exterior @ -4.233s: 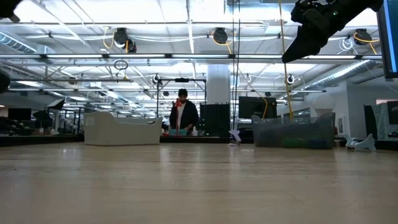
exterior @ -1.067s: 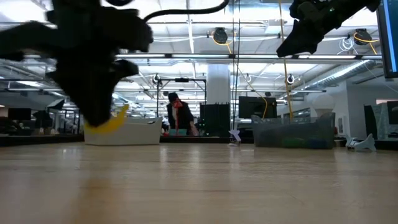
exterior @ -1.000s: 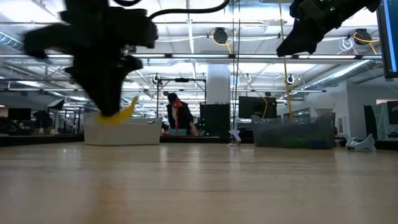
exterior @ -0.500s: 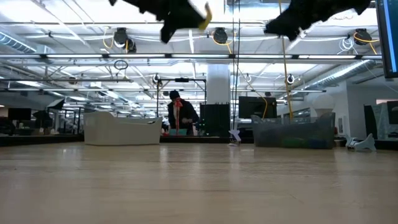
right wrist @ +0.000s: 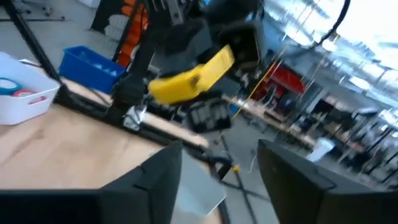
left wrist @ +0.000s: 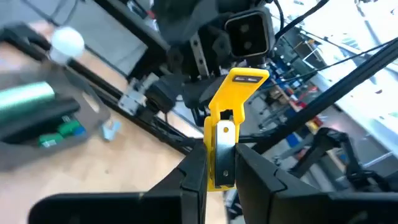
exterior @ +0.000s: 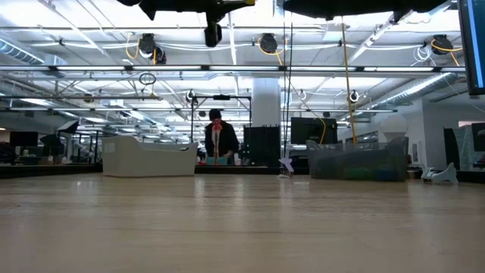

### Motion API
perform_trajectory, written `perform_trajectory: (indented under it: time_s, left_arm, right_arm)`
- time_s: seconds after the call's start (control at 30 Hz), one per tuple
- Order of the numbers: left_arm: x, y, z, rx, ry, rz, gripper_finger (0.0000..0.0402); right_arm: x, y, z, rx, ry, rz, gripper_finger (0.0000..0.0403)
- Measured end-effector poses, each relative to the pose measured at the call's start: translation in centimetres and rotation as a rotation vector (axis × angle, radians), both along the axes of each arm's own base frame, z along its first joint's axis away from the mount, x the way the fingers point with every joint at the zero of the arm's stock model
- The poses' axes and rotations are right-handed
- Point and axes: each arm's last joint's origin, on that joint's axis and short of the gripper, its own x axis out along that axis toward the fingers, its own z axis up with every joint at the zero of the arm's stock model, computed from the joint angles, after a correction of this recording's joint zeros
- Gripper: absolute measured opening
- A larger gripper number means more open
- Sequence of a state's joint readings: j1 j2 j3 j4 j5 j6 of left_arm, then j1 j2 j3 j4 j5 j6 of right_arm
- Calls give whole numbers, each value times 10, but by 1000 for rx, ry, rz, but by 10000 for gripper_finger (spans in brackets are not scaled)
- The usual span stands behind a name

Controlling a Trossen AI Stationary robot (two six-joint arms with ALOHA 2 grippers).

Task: Pick and place Stapler, Stapler remover, tape
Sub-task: Put the small yellow stapler into the black bin

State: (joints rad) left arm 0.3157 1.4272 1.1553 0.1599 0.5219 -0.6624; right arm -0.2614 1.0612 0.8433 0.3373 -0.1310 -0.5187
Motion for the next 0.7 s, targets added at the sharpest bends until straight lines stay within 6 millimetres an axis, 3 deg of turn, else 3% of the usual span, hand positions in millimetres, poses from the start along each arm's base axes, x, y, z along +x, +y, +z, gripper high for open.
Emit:
perform_trajectory:
  time_s: [0.33,0.43,0.7]
  left_arm:
    - [0,0,0,-91,19,-3,63]
    - [0,-1,0,-108,24,-6,63]
    - [1,-5,-1,-146,39,-34,63]
  right_arm:
    - [24,7,-8,-71,-61,47,295]
    - [33,10,-10,-89,-53,64,304]
    - [58,15,7,-147,-71,90,306]
